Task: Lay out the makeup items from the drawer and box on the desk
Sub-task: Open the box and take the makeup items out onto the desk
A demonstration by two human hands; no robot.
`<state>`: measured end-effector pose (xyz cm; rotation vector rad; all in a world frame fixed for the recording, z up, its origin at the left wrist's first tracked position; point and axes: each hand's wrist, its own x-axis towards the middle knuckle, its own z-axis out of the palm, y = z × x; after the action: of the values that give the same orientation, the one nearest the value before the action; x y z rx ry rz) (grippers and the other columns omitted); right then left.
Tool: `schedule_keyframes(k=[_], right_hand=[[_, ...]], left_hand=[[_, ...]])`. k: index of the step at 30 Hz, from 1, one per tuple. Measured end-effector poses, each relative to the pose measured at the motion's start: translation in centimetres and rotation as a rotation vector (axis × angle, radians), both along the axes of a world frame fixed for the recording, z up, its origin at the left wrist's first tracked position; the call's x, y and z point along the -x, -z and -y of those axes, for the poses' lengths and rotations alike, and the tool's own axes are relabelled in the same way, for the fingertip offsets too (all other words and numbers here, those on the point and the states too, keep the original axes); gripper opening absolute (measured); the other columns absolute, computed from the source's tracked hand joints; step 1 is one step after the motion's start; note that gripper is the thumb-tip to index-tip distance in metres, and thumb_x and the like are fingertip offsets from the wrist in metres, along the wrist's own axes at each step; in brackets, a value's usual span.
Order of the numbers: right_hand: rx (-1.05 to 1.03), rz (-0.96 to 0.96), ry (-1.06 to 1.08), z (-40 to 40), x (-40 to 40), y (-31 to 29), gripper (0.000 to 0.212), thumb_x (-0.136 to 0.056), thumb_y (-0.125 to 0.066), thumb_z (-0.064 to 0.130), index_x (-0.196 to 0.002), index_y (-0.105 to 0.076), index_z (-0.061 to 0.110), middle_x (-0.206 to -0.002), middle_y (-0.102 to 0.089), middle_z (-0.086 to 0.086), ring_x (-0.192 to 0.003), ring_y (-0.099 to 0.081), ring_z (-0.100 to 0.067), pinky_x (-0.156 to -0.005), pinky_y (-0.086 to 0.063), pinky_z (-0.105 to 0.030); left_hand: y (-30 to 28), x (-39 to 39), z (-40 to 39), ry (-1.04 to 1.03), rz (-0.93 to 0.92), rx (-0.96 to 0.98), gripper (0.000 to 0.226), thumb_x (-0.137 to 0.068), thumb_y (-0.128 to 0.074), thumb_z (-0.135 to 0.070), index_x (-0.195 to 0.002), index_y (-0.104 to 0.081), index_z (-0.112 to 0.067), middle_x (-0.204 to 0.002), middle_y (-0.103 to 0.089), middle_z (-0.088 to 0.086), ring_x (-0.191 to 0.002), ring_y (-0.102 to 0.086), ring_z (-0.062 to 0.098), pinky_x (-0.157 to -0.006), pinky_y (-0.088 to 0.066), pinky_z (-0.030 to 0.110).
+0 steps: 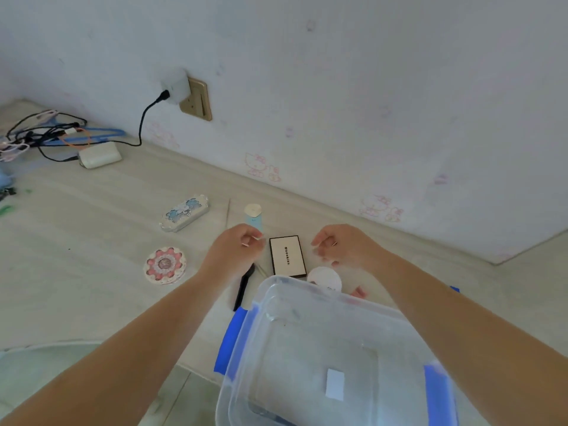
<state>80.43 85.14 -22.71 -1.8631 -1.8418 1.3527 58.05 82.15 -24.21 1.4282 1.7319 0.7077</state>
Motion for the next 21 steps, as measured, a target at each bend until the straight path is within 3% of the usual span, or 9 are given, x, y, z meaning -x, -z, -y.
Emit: schedule_keyframes(k=[3,6,9,14,18,21], right_hand=[[-0.11,-0.048,0.122,2.4,-3.3,-3.1,0.007,-0.084,-0.065,0.015,-0.089,-0.064,0.02,-0.074,-0.061,0.006,-0.068,-0.061,-0.009,-0.068,-0.051,-0.028],[-0.209,-0.056,0.297,6.0,-7.7,-5.4,0.01,-0.083,-0.067,0.014,-0.086,-0.064,0.023,-0.077,-0.062,0.005,-0.072,-0.063,-0.012,-0.071,-0.052,-0.031],[-0.276,-0.062,0.51,10.5,-12.8,-6.5,0.016,-0.083,-0.068,0.012,-0.08,-0.063,0.027,-0.074,-0.064,0.003,-0.071,-0.064,-0.014,-0.071,-0.05,-0.033],[-0.25,0.073,0.761,18.2,-19.6,-5.0,0.017,-0.082,-0.068,0.017,-0.076,-0.063,0.032,-0.077,-0.066,0.001,-0.084,-0.067,-0.024,-0.081,-0.054,-0.041],[-0.18,0.164,0.811,21.0,-21.5,-2.4,0.009,-0.083,-0.067,0.022,-0.079,-0.062,0.028,-0.082,-0.066,0.004,-0.083,-0.063,-0.017,-0.079,-0.051,-0.03],[-0.105,0.209,0.81,21.8,-22.4,0.4,0.016,-0.085,-0.066,0.022,-0.1,-0.065,0.02,-0.105,-0.068,-0.003,-0.093,-0.061,-0.016,-0.081,-0.044,-0.024]], left_hand=[[-3.3,-1.9,-0.9,0.077,0.121,-0.06,0.014,-0.082,-0.064,-0.031,-0.092,-0.065,-0.021,-0.085,-0.064,-0.007,-0.083,-0.064,0.018,-0.072,-0.049,0.032],[-5.6,-5.1,-1.2,0.203,0.123,-0.106,0.008,-0.084,-0.064,-0.028,-0.089,-0.065,-0.022,-0.082,-0.062,-0.007,-0.084,-0.066,0.02,-0.057,-0.047,0.024],[-7.0,-8.9,-0.4,0.368,0.115,-0.146,0.006,-0.086,-0.063,-0.022,-0.082,-0.063,-0.026,-0.077,-0.061,-0.007,-0.086,-0.067,0.026,-0.073,-0.051,0.036],[-6.9,-15.3,2.4,0.539,0.125,-0.13,0.009,-0.086,-0.062,-0.02,-0.08,-0.062,-0.027,-0.08,-0.063,-0.004,-0.085,-0.066,0.025,-0.075,-0.051,0.037],[-5.8,-19.5,3.1,0.626,0.066,-0.113,0.01,-0.085,-0.063,-0.023,-0.078,-0.061,-0.03,-0.086,-0.066,-0.002,-0.083,-0.067,0.023,-0.075,-0.052,0.037],[-4.4,-22.3,2.7,0.685,-0.021,-0.082,0.003,-0.085,-0.062,-0.026,-0.082,-0.062,-0.026,-0.084,-0.066,-0.004,-0.087,-0.067,0.021,-0.076,-0.049,0.03]])
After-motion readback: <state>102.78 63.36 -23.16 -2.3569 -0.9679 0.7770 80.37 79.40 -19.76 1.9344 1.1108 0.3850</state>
